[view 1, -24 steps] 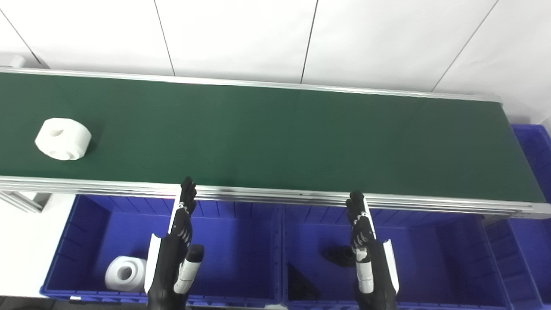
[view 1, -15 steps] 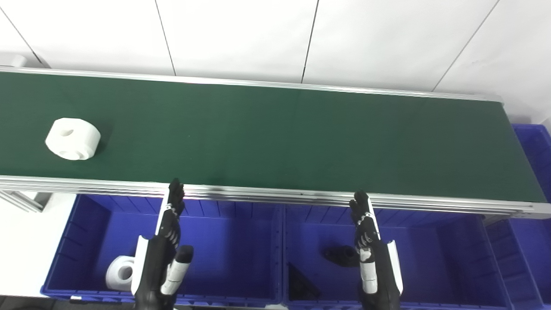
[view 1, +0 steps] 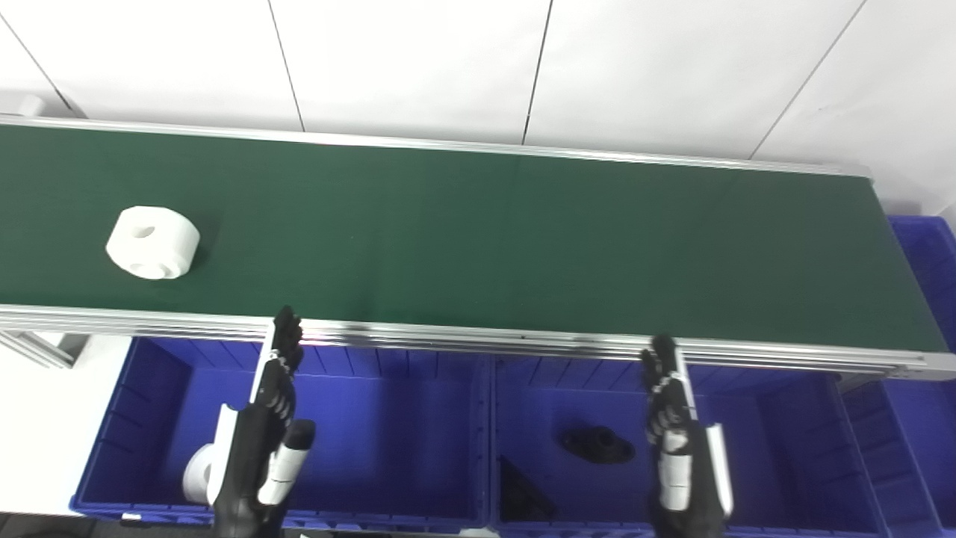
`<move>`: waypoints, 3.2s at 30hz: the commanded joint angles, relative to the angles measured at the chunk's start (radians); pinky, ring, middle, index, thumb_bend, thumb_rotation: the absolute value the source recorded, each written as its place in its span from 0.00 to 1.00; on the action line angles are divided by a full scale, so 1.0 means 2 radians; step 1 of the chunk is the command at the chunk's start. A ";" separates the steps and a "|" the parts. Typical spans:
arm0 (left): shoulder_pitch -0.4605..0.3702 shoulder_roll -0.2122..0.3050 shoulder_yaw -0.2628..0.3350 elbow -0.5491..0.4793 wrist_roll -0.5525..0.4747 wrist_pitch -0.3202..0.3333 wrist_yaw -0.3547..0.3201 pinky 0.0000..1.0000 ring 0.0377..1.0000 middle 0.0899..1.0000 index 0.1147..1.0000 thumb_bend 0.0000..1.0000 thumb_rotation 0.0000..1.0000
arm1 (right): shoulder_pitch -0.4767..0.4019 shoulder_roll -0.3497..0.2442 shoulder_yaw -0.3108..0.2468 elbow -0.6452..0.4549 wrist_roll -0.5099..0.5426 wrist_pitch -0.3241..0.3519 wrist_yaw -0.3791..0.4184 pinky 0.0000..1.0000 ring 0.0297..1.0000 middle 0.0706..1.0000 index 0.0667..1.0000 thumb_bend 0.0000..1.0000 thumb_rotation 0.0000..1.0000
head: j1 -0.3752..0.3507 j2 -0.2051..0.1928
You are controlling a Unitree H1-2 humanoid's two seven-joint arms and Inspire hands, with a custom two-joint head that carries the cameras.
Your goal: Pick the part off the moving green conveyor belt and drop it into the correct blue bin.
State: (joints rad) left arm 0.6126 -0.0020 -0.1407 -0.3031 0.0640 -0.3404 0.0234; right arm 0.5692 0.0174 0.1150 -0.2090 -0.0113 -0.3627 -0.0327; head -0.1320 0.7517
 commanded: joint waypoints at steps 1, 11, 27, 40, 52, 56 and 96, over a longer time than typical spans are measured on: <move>-0.001 0.005 -0.001 -0.011 -0.009 -0.015 -0.007 1.00 1.00 1.00 1.00 0.85 0.91 | 0.003 -0.003 -0.004 -0.013 0.004 -0.012 0.002 1.00 0.99 1.00 1.00 0.88 1.00 | 0.002 0.000; -0.004 0.000 -0.002 -0.010 0.004 -0.015 -0.008 1.00 1.00 1.00 1.00 0.90 0.91 | -0.002 -0.008 -0.005 -0.001 0.008 -0.018 0.011 1.00 0.97 0.99 1.00 0.87 1.00 | 0.025 -0.014; -0.023 -0.021 -0.028 0.046 0.032 -0.063 0.001 0.91 0.97 1.00 1.00 0.80 0.81 | -0.019 -0.044 -0.021 0.056 0.070 -0.040 0.050 1.00 1.00 1.00 1.00 0.83 1.00 | 0.187 -0.099; -0.032 -0.015 -0.022 0.011 0.037 -0.056 -0.010 0.87 0.95 0.98 1.00 0.88 0.74 | -0.024 -0.039 -0.027 0.056 0.069 -0.033 0.057 1.00 1.00 1.00 1.00 0.79 1.00 | 0.191 -0.094; -0.188 0.155 0.056 -0.171 0.197 0.121 -0.149 0.69 0.80 0.82 0.79 0.92 0.47 | -0.029 -0.039 -0.027 0.060 0.065 -0.027 0.059 1.00 1.00 1.00 1.00 0.71 1.00 | 0.199 -0.099; -0.268 0.213 0.068 -0.162 0.244 0.145 -0.188 0.73 0.80 0.80 0.77 0.95 0.36 | -0.032 -0.037 -0.025 0.065 0.064 -0.029 0.061 1.00 1.00 1.00 1.00 0.70 1.00 | 0.197 -0.100; -0.513 0.225 -0.093 0.285 0.348 0.131 -0.184 0.79 0.87 0.85 0.81 0.94 0.42 | -0.009 -0.031 -0.010 0.030 0.067 -0.019 0.073 1.00 1.00 1.00 1.00 0.73 1.00 | 0.168 -0.070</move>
State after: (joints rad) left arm -0.3647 0.4390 -0.3224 0.2622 0.7512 -0.0954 -0.3465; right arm 0.5380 -0.0477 0.0911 -0.1113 0.1106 -0.3941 0.1056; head 0.2040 0.6120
